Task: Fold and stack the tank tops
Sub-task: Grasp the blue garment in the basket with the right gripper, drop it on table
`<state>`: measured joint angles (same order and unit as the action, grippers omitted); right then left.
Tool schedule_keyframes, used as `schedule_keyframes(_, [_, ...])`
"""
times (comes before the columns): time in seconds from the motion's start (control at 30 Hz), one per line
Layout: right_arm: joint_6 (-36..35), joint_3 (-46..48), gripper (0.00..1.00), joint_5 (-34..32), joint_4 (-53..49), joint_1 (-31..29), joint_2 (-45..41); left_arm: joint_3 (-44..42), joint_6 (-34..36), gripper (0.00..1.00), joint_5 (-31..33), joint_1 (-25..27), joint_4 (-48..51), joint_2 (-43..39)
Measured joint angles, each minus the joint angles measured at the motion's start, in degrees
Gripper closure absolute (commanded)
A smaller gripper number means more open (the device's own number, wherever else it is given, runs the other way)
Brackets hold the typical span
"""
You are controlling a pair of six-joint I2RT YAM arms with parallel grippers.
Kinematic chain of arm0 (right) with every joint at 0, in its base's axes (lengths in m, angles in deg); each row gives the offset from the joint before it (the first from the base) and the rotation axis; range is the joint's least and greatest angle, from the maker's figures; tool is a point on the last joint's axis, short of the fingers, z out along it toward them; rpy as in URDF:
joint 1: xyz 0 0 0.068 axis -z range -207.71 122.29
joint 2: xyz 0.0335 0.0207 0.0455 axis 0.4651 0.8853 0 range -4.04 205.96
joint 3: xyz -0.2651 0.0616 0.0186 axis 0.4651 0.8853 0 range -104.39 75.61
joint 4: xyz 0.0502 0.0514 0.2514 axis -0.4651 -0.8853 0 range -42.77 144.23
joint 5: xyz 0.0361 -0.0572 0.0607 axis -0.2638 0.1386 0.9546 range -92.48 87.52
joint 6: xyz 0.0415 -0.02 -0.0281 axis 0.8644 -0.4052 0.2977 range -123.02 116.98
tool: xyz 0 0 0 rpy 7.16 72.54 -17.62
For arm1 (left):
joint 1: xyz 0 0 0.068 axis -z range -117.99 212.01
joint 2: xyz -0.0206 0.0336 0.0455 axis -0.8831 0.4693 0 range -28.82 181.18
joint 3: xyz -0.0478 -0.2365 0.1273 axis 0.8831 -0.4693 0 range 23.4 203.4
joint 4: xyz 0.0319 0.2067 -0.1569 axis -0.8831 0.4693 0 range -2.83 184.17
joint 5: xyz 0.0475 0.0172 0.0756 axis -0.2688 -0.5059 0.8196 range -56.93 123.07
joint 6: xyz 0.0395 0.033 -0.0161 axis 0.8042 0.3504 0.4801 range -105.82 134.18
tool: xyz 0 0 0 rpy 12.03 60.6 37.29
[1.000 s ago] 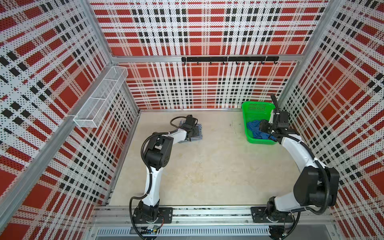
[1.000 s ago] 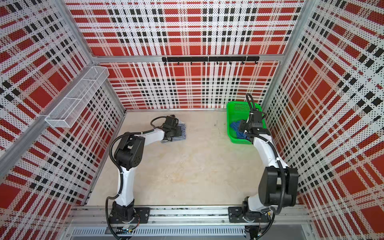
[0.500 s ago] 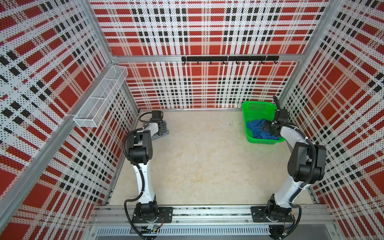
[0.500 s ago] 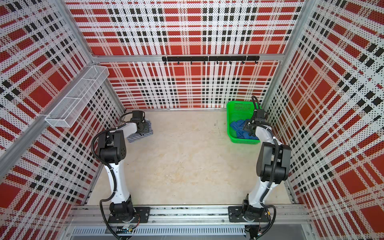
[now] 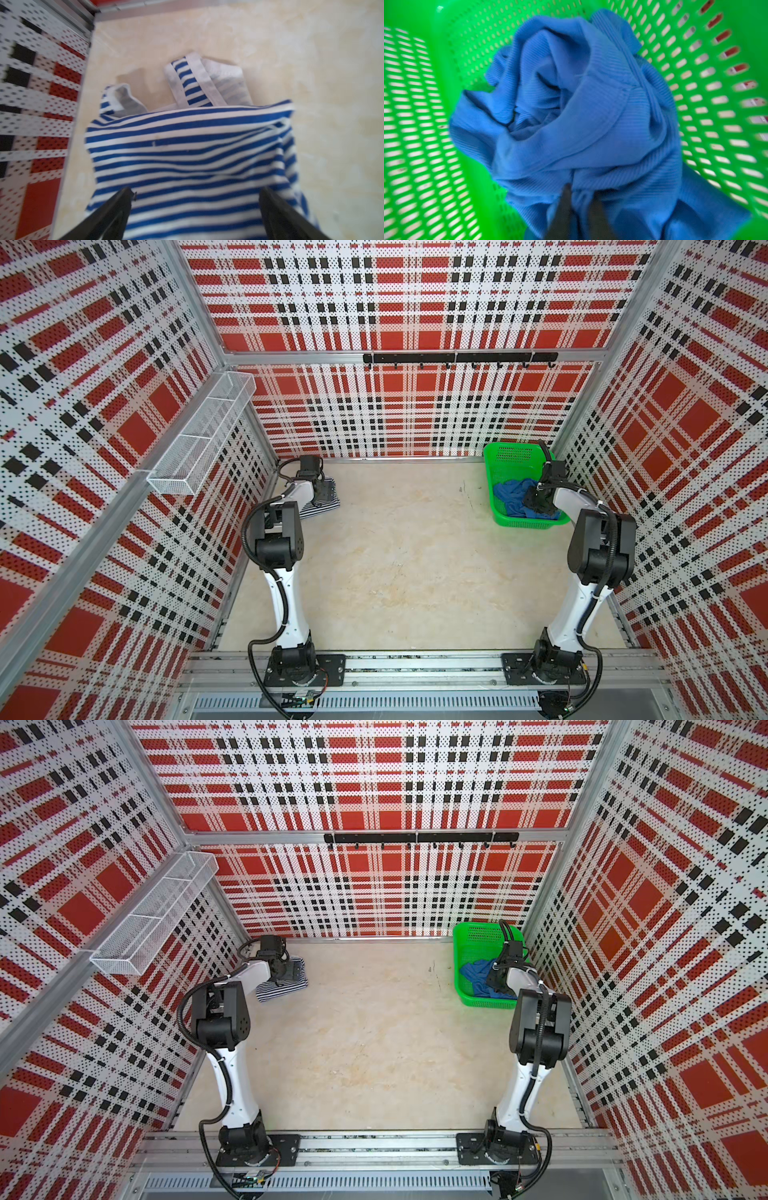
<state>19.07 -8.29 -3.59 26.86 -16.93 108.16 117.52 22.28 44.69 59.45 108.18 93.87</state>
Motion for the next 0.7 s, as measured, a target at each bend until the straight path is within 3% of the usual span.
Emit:
schedule_keyframes(0.2, [-0.7,-1.8,1.0,2.0,-2.3,-0.7,-14.5,-2.3,-0.6,0.01,5.3,8.4,0.5,-19.1])
schedule_keyframes(0.3, [-0.9,-4.9,1.0,3.6,-3.1,-2.3,-22.2,-3.8,-3.0,0.02,4.9,13.3,-1.0,-28.7])
schedule_keyframes(0.47, [-1.9,-10.9,1.0,7.5,-5.3,-13.2,-30.2,-14.9,-10.0,0.07,-3.1,15.0,-6.9,-41.9])
schedule_keyframes(0.7, [-3.7,-17.3,1.0,14.4,-9.6,-29.0,-30.6,-31.5,-18.0,0.12,-14.9,15.6,-11.2,-45.9])
